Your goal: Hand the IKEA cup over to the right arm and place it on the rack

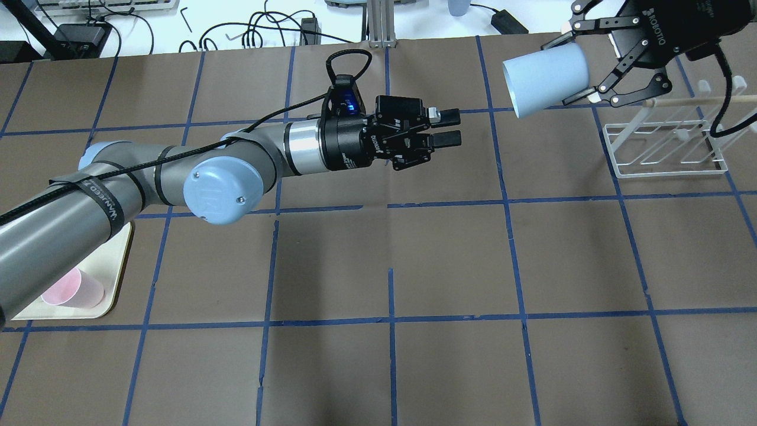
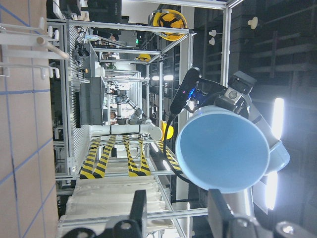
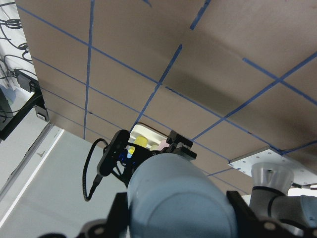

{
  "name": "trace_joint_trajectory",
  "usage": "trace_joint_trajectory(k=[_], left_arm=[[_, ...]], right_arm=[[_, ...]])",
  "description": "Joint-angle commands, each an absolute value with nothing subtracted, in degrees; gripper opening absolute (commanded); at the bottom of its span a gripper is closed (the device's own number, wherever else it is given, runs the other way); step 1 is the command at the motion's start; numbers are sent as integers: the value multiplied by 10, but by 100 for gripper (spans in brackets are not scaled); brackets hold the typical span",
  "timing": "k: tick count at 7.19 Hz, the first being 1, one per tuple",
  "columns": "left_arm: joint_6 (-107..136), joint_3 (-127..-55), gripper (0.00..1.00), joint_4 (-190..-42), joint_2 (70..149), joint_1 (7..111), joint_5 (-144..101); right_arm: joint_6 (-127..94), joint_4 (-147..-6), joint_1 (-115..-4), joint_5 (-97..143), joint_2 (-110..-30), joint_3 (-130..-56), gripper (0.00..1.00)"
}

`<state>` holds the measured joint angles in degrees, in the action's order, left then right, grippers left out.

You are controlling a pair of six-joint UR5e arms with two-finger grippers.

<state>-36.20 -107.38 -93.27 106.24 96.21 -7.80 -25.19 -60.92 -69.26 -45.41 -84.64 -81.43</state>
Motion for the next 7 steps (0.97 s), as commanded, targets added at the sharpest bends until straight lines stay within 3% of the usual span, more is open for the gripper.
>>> trace_joint_trajectory(k=[1,4,7], left_arm=[[-344,-1072,57,-926,1040,892,70],[-261,-1059,75,-856,1006,805,294],[-157,-963,100,-835,976,809,643]], right_arm=[[-247,-685,-698,-580,-854,-813,29],[-133,-742,-709,-713,-863,-815,26],[18,-787,-730,-823,-856,-830,23]])
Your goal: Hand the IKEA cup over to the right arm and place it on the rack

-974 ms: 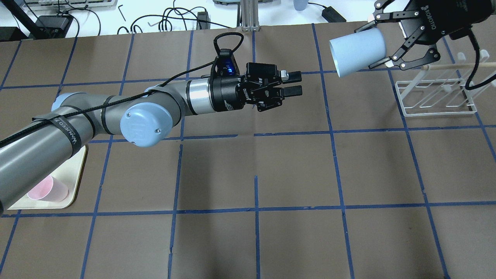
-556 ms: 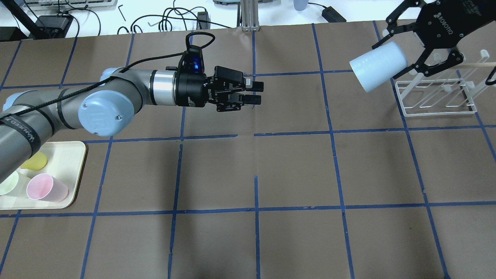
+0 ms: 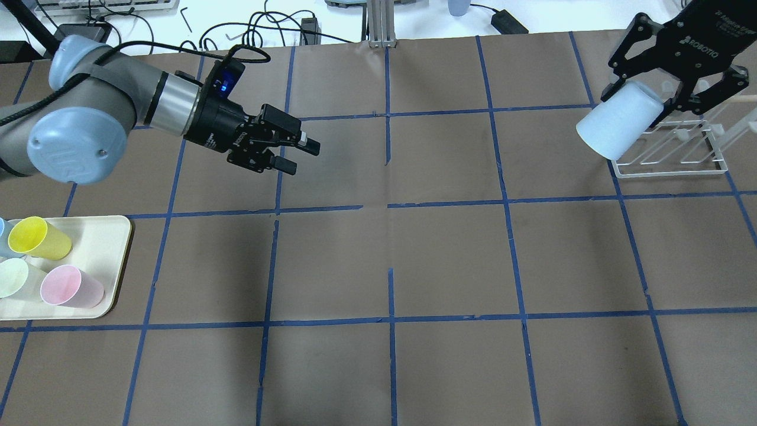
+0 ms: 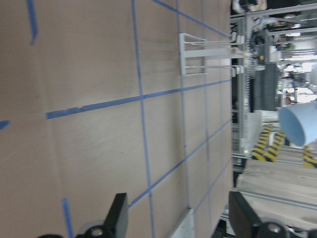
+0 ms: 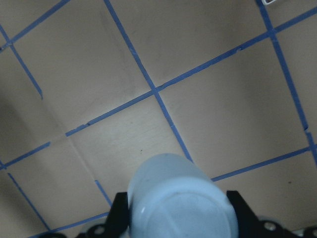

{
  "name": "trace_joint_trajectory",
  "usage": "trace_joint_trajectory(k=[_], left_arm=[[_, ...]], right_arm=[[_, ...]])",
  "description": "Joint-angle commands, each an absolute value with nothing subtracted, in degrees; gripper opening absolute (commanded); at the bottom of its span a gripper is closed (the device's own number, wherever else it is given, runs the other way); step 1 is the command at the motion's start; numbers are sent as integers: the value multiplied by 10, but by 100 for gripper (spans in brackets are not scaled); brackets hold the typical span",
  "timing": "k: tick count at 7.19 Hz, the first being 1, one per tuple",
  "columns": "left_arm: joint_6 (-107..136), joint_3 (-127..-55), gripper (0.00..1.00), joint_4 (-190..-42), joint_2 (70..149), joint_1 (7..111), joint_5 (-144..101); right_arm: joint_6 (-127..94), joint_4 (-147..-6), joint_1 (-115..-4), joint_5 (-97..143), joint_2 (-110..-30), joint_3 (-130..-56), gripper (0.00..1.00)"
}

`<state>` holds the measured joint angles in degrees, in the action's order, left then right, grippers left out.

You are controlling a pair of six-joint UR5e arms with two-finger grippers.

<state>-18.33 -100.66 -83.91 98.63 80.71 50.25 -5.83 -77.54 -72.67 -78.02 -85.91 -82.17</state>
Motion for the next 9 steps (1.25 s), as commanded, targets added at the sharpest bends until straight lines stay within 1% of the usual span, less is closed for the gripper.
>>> trace_joint_trajectory(k=[1,3,4,6,7,9], left_arm=[[-157,-928,100,-844,970,815,743],[-156,-881,100,-891,949,837,850],[-156,-868,100,-893,940,859,905],[-142,-839,100,-880,935,878,904],[-134,-841,100,-895,932,879,911],[-132,-844,100,-916,928,879,910]], right_arm=[[61,-810,-730,-861,-853,-832,22],[119,-890,-725,-901,-825,-837,22],[162,-923,-723,-925,-810,-838,17],[212,-961,-689,-952,-783,-838,14],[254,-988,-668,-952,-774,-842,13],[280,-1059,-650,-953,-766,-876,12]])
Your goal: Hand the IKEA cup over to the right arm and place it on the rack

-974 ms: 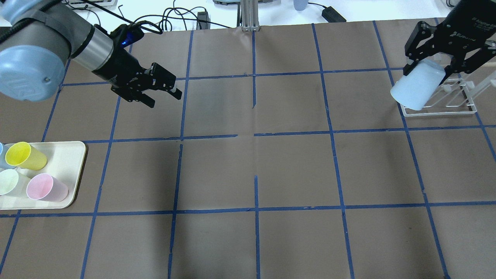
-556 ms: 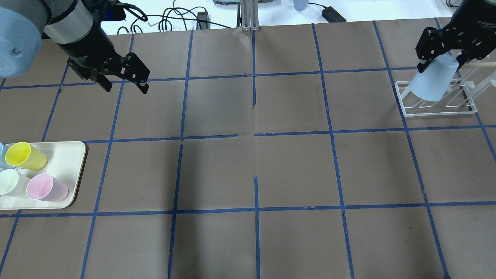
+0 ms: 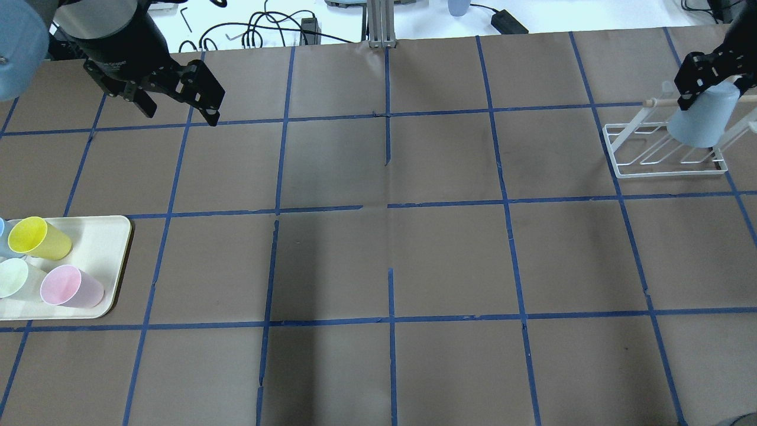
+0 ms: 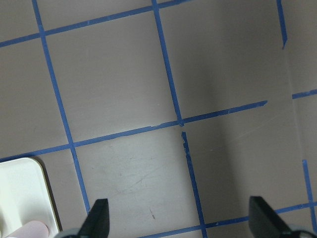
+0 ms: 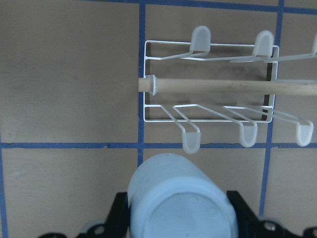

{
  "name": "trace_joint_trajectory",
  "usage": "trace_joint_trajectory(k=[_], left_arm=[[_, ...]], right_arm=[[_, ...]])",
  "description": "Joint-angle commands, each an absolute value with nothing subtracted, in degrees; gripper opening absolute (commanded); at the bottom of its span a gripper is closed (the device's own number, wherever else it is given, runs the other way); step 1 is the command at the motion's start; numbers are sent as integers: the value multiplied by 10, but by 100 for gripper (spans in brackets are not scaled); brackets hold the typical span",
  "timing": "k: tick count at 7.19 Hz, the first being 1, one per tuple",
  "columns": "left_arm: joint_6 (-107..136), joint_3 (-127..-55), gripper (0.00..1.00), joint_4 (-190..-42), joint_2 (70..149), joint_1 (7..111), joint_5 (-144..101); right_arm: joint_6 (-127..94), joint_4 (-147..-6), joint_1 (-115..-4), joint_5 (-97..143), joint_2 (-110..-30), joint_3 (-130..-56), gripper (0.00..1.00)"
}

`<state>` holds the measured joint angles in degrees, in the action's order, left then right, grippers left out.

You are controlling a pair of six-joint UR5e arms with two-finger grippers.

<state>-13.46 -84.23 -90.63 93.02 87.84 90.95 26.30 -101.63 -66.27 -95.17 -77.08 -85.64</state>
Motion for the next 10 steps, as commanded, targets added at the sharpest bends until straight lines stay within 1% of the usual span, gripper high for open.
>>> trace_joint_trajectory(k=[1,3,5,10], left_arm=[[-116,-847,100,-915,926,879,908],[-84,-840,100,-920,925,878,907],[-38,-837,100,-931,925,875,900],[-38,-837,100,-933,925,874,899]], right_arm=[[281,-1080,-650,-952,-766,-884,11],[280,-1090,-650,-949,-757,-885,8],[279,-1093,-650,-946,-751,-885,9],[280,-1111,-650,-945,-735,-887,10]])
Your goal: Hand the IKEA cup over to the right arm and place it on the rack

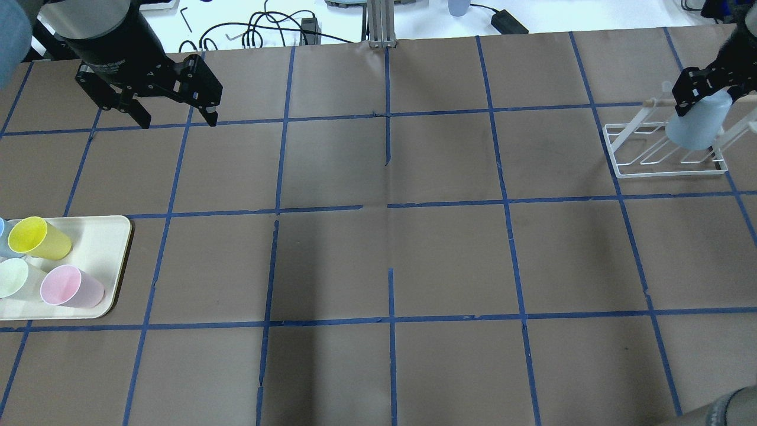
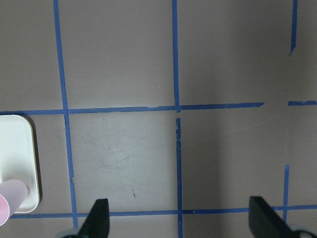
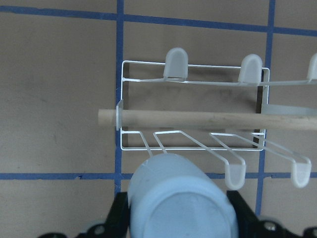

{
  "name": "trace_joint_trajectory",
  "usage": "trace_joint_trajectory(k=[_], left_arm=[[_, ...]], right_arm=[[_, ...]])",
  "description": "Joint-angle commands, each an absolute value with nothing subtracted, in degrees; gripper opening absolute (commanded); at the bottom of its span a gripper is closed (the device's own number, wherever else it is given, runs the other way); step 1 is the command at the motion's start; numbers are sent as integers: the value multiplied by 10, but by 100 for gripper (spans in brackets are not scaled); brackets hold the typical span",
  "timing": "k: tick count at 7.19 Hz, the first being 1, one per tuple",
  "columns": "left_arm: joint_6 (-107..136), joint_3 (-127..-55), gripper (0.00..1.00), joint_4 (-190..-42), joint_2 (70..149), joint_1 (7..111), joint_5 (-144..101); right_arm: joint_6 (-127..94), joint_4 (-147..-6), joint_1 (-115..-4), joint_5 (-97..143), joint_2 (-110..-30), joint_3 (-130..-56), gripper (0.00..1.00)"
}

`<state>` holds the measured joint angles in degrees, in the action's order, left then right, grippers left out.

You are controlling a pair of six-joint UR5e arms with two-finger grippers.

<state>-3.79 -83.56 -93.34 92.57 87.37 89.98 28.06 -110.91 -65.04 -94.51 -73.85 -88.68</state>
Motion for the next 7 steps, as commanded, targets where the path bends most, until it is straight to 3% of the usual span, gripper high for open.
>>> trace_joint_trajectory(k=[1,3,4,5,7], left_arm=[[-38,-838,100,-933,925,874,899],[-39,-839,100,-933,925,874,899],[-39,-840,100,-933,925,874,899],[-39,-839,100,-932,925,874,899],[-39,-838,100,-930,925,874,899]], right_arm=[[280,-1113,-650,-945,-732,-887,10],[280,-1125,-650,-944,-717,-887,14],[280,-1126,-650,-943,-711,-886,20],[279,-1128,-650,-941,-708,-886,43],[280,-1135,-650,-932,-705,-883,100]])
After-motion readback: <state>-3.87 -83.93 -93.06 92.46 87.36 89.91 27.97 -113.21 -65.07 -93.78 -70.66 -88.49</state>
